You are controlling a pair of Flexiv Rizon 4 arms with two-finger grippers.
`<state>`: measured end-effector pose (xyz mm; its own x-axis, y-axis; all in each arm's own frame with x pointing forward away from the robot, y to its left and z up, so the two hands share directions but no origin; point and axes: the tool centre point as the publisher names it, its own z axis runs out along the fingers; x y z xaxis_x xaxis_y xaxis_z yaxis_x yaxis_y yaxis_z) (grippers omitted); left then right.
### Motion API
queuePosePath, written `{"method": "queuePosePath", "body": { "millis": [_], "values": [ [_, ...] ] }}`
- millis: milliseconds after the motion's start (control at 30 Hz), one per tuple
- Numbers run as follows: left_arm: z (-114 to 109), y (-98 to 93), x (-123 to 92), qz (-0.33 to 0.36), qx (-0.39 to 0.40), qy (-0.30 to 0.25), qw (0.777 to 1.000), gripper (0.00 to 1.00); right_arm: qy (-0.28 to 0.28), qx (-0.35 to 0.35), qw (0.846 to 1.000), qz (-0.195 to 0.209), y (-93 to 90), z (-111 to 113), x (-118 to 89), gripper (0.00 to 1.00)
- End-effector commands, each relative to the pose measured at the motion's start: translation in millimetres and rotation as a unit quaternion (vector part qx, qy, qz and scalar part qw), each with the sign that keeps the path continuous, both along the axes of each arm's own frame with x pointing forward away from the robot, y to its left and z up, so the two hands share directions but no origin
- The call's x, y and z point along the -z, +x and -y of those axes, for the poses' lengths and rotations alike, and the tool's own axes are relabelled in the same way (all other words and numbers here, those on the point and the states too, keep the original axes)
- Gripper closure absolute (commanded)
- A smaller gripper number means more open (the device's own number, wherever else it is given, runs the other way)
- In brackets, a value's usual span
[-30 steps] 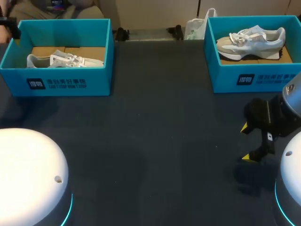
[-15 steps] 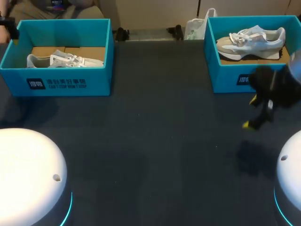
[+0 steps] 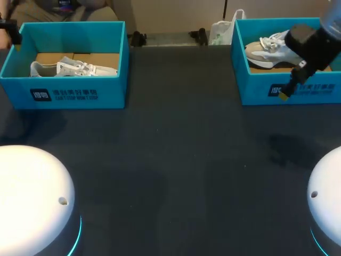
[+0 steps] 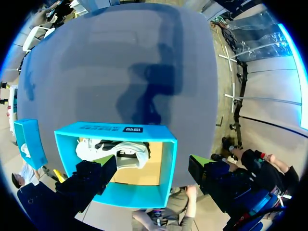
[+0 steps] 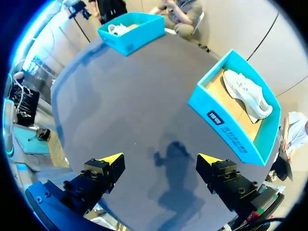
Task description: Take the shoe out of the shoebox, open the shoe tongue, remove and reinsert the insole, then place the shoe into the shoebox
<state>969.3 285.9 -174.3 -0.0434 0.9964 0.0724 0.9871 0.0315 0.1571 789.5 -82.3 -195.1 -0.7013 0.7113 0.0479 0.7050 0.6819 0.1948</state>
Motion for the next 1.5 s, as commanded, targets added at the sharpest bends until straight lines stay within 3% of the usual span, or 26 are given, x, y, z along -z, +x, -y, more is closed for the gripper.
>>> {"method": "queuePosePath", "body": {
  "millis": [33, 167, 233, 400, 500, 633, 1100, 1200, 1267, 1500],
  "values": [
    [0, -1.5, 0, 0.001, 0.000, 0.001, 1.000, 0.00, -0.034, -0.001, 0.999, -0.033, 2.8, -4, -1, 0.00],
    [0, -1.5, 0, 0.001, 0.000, 0.001, 1.000, 0.00, -0.017, 0.018, 0.999, -0.024, 2.0, 4, 1, 0.00],
    [0, -1.5, 0, 0.001, 0.000, 0.001, 1.000, 0.00, -0.022, 0.038, 0.999, -0.013, 11.2, 14, -5, 0.00],
    [0, -1.5, 0, 0.001, 0.000, 0.001, 1.000, 0.00, -0.021, 0.127, 0.992, -0.021, 57.2, 54, -21, 0.00],
    [0, -1.5, 0, 0.001, 0.000, 0.001, 1.000, 0.00, -0.009, 0.162, 0.987, 0.003, 84.0, 79, -37, 0.00],
    [0, -1.5, 0, 0.001, 0.000, 0.001, 1.000, 0.00, -0.043, 0.182, 0.982, 0.026, 116.2, 101, -48, 0.00],
    [0, -1.5, 0, 0.001, 0.000, 0.001, 1.000, 0.00, -0.043, 0.182, 0.982, 0.026, 116.2, 101, -48, 0.00],
    [0, -1.5, 0, 0.001, 0.000, 0.001, 1.000, 0.00, -0.029, 0.226, 0.974, 0.022, 131.2, 109, -44, 0.00],
    [0, -1.5, 0, 0.001, 0.000, 0.001, 1.000, 0.00, -0.052, 0.237, 0.970, 0.024, 145.8, 112, -38, 0.00],
    [0, -1.5, 0, 0.001, 0.000, 0.001, 1.000, 0.00, -0.076, 0.292, 0.953, 0.022, 212.9, 132, -32, 0.00]
  ]
}}
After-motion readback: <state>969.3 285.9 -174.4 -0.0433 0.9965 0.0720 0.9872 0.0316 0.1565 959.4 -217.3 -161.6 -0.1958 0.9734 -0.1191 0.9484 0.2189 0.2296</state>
